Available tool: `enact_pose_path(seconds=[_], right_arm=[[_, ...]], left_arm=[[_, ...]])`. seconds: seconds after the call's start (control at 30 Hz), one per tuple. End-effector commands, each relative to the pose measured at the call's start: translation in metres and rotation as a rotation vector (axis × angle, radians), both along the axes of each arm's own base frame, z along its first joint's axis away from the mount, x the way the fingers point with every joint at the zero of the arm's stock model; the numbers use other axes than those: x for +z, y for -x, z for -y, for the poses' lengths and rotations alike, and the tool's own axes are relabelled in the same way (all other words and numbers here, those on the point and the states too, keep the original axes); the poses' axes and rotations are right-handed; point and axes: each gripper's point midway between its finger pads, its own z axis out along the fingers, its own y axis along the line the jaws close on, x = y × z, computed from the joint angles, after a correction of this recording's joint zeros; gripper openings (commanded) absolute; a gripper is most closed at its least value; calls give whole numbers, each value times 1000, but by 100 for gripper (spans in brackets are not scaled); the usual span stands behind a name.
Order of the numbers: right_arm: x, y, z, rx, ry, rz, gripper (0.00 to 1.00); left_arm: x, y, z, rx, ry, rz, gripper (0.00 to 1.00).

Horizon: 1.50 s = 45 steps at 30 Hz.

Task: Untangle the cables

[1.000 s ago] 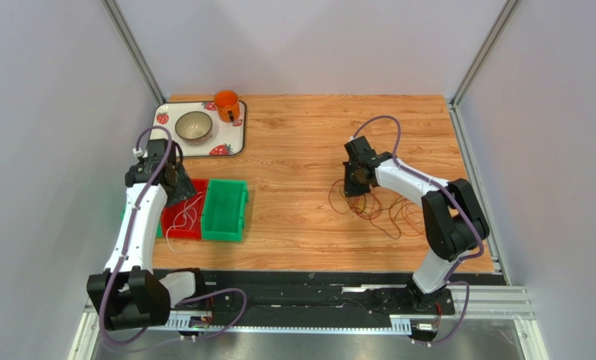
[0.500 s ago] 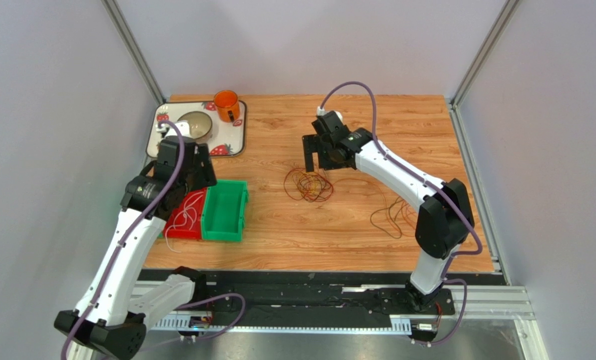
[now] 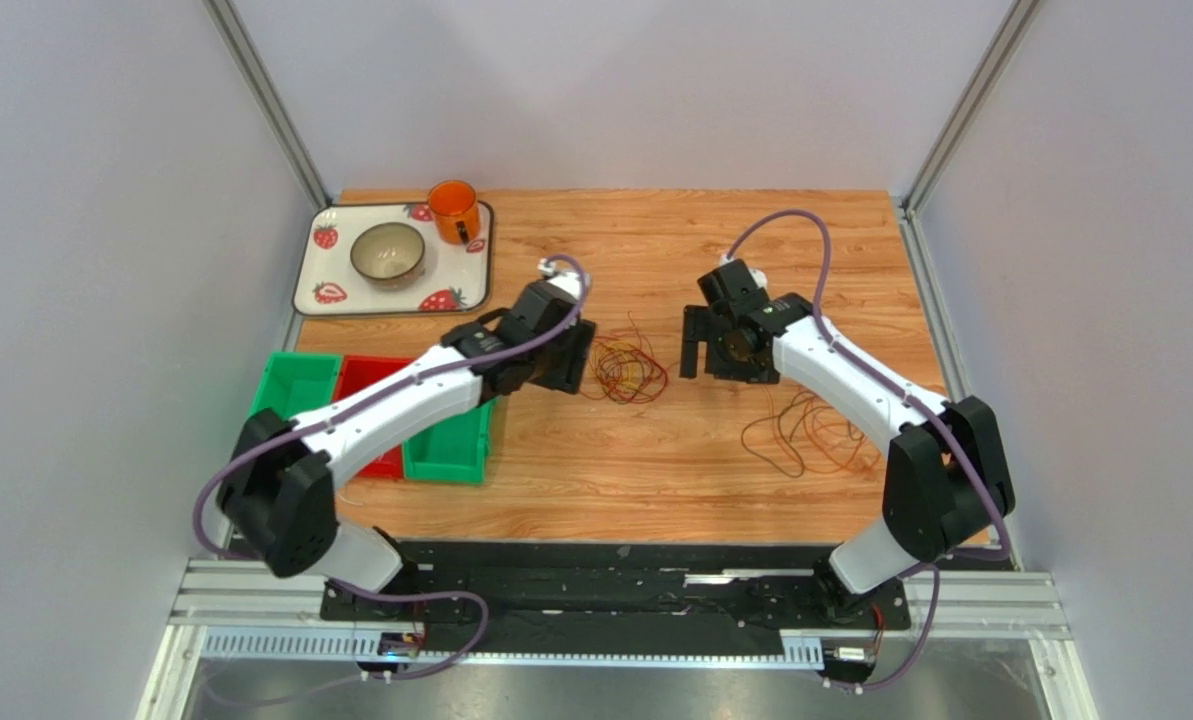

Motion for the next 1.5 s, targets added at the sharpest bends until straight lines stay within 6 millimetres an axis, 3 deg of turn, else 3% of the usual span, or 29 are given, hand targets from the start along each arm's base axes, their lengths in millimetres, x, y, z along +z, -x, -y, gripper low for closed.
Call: enact_pose_path(seconds=[0.0,0.1,0.17,0.27,0.33,0.47,0.63,0.73,0.77,0.8,0.87,0.9,0.97,1.0,1.03,1.07,1.1,1.13,1.17,1.23,1.27,1.3,1.33,1.47], right_arm=[[11,-7,3,-44,-125,39,94],[6,-3,19,-97,-202,12,94],[8,0,25,-105,-278,9,95],[7,4,32,-107,-300,12,95],[6,8,35,-102,-290,8,95],[9,9,41,-106,-279,14,95],[6,9,47,-112,-264,0,95],[5,8,48,-117,-265,-6,95],[4,7,47,-117,-267,-9,95],[3,7,47,-116,-270,-11,94],[0,5,44,-115,-283,-16,92],[-1,4,41,-106,-295,-19,90],[4,0,26,-64,-364,-12,85],[7,-1,19,-37,-398,-6,83],[15,1,5,11,-448,5,82],[23,-3,-2,32,-472,31,82],[30,-4,-9,57,-491,49,81],[35,-3,-17,86,-509,60,80],[40,-6,-21,86,-521,79,79],[44,-11,-25,89,-542,89,78],[40,-15,-28,83,-548,76,78],[39,-17,-31,83,-557,69,77],[39,-18,-38,96,-566,60,76],[25,-22,-60,108,-554,20,76]], left_arm=[[26,-32,71,-244,27,172,66],[18,-27,106,-430,83,138,70],[20,-32,118,-467,92,146,70],[-4,-49,123,-454,25,125,70],[-6,-55,126,-458,8,132,69],[-27,-53,137,-514,6,73,64],[-37,-52,138,-525,-8,46,53],[-38,-48,137,-539,-9,35,40],[-37,-50,136,-533,-12,40,16],[-36,-49,137,-531,-9,38,5],[-28,-50,138,-524,-1,38,0],[-20,-51,139,-516,9,41,0],[15,-56,137,-486,18,92,0],[44,-64,138,-458,33,143,0],[63,-67,135,-438,28,169,0],[80,-66,118,-391,-17,174,0],[121,-71,117,-356,14,237,0],[149,-69,108,-327,25,280,0],[165,-68,97,-291,9,301,0],[219,-66,86,-247,59,394,0],[228,-63,80,-233,56,398,0],[250,-60,77,-223,83,431,0],[256,-58,74,-215,85,434,0],[256,-52,67,-192,99,424,0]])
